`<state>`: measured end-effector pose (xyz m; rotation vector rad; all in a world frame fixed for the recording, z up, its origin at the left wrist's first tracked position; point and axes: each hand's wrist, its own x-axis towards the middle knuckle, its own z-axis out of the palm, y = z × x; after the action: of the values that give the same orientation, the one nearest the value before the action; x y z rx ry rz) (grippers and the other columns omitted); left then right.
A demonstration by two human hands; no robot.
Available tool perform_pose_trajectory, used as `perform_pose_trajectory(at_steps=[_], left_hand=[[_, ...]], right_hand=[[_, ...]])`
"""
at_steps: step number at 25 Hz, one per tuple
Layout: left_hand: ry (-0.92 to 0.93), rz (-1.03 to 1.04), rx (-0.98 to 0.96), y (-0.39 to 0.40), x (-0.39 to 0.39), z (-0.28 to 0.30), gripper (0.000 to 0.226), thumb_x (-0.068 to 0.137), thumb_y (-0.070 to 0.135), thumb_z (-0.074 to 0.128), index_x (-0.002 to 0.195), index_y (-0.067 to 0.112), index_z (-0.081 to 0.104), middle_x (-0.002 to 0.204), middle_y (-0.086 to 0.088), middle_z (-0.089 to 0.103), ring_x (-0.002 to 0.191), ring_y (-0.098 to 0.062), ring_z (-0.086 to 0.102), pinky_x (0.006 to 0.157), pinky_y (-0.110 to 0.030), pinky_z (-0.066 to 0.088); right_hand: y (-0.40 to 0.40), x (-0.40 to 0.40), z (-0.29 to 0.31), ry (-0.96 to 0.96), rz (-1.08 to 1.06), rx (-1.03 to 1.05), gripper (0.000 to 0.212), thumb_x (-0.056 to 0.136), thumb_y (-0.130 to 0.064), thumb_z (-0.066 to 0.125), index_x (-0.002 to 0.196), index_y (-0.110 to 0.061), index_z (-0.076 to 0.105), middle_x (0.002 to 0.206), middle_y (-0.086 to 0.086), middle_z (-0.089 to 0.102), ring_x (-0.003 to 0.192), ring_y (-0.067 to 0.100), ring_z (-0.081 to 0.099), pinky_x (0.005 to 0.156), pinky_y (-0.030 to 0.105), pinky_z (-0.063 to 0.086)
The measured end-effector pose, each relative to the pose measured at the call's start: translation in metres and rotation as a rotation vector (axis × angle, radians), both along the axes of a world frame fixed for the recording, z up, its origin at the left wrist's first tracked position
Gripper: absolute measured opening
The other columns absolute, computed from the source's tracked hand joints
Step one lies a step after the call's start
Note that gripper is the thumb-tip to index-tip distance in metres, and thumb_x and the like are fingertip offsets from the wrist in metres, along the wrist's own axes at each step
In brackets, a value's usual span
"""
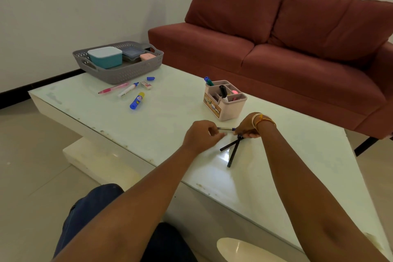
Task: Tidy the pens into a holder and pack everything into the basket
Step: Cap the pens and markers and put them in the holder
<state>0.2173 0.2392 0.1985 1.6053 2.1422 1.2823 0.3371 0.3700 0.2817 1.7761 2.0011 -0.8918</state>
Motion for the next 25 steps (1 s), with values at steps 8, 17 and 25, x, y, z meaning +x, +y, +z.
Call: perform_pose_trajectory(at_steps=[8, 17, 25], left_hand=[[0.190, -0.120, -0.351, 0.011, 0.035, 0.024, 0.040, 0.069, 0.057, 0.072, 0.088, 0.022, 0.071, 0.086, 0.006, 0.067, 0.079, -0.010, 0.058, 0.065, -0.027, 0.048], [-0.243, -0.175, -0.362, 0.010, 0.023, 0.033, 0.024, 0.081, 0.020, 0.073, 0.097, 0.003, 0.073, 0.078, -0.010, 0.069, 0.053, -0.012, 0.064, 0.056, -0.023, 0.055], [-0.722, -0.119, 0.036, 0.000, -0.024, 0.064, 0.028, 0.086, 0.012, 0.067, 0.111, 0.000, 0.068, 0.078, -0.010, 0.065, 0.049, -0.010, 0.055, 0.043, -0.022, 0.049]], right_hand=[[0.018, 0.022, -0.009, 0.072, -0.194, 0.046, 0.031, 0.097, -0.022, 0.052, 0.075, -0.001, 0.053, 0.063, 0.010, 0.056, 0.043, 0.015, 0.053, 0.035, 0.017, 0.045], [0.004, 0.023, 0.006, 0.250, -0.254, -0.073, 0.019, 0.091, -0.015, 0.062, 0.096, 0.002, 0.056, 0.069, 0.015, 0.067, 0.036, 0.019, 0.063, 0.050, 0.024, 0.056], [-0.009, -0.007, 0.085, 0.851, -0.177, -0.116, 0.006, 0.089, 0.002, 0.058, 0.094, 0.006, 0.061, 0.087, 0.018, 0.067, 0.060, 0.020, 0.072, 0.054, 0.023, 0.060]])
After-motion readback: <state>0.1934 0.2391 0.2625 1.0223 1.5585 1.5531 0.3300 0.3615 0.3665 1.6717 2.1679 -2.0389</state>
